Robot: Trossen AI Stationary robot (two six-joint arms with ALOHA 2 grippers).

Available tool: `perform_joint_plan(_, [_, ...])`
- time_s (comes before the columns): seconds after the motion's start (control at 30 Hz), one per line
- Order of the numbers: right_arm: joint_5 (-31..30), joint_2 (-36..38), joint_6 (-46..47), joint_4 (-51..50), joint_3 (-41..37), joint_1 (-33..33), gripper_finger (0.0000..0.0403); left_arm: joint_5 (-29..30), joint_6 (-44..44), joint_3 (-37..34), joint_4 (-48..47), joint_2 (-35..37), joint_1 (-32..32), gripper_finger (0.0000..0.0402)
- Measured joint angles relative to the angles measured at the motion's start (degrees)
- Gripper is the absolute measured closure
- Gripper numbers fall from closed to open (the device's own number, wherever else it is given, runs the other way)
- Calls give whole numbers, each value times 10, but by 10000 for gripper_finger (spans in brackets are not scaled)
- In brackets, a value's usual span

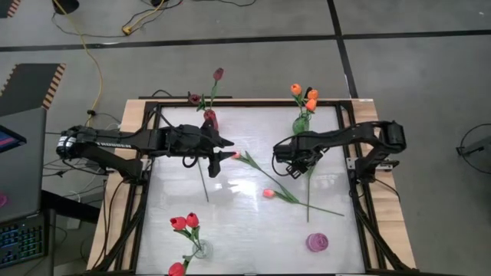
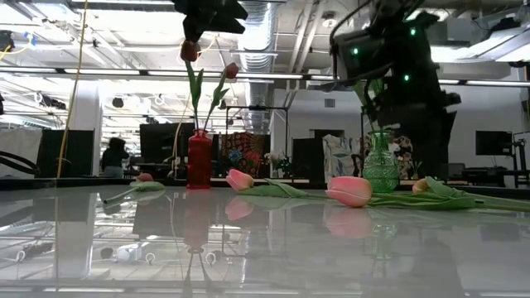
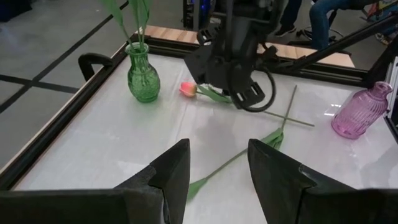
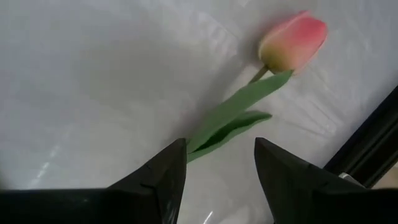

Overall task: Sort flowers into vase by color
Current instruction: Put the pink flower into the purple vase

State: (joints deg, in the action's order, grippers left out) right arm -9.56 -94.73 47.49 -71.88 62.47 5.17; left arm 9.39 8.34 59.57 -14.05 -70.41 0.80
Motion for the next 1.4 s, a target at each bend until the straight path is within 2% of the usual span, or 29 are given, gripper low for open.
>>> perform_joint_plan(0.4, [24, -1, 2, 119, -92, 60, 191, 0, -5, 0, -6, 0, 0, 253])
perform_joint_plan(0.77, [37, 0, 16, 145, -121, 97, 198, 0, -5, 0, -7, 0, 0, 253])
perform_joint_plan(1.4, [56, 3, -24, 171, -124, 100, 352, 0, -4, 0, -7, 0, 0, 253])
